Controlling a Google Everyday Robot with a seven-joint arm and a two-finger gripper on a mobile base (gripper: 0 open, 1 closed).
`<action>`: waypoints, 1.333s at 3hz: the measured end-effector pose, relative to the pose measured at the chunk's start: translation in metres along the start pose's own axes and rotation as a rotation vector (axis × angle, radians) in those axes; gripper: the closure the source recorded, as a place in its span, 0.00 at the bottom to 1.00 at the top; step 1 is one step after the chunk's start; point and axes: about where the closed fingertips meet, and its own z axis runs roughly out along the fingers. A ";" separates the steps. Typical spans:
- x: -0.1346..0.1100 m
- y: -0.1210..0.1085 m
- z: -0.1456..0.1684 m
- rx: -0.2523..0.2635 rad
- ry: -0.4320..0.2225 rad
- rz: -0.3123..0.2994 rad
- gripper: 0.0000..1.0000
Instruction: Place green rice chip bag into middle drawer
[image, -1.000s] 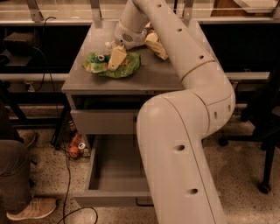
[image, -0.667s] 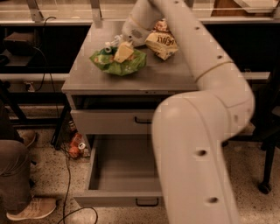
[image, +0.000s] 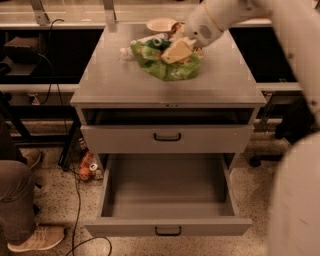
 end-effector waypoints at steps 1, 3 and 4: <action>0.044 0.004 -0.016 0.017 0.028 0.062 1.00; 0.047 0.004 -0.017 0.017 0.014 0.066 1.00; 0.037 0.025 -0.039 0.034 -0.041 0.078 1.00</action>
Offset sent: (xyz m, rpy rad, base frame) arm -0.0109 -0.0399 -0.0208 -0.0144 0.0370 -0.0569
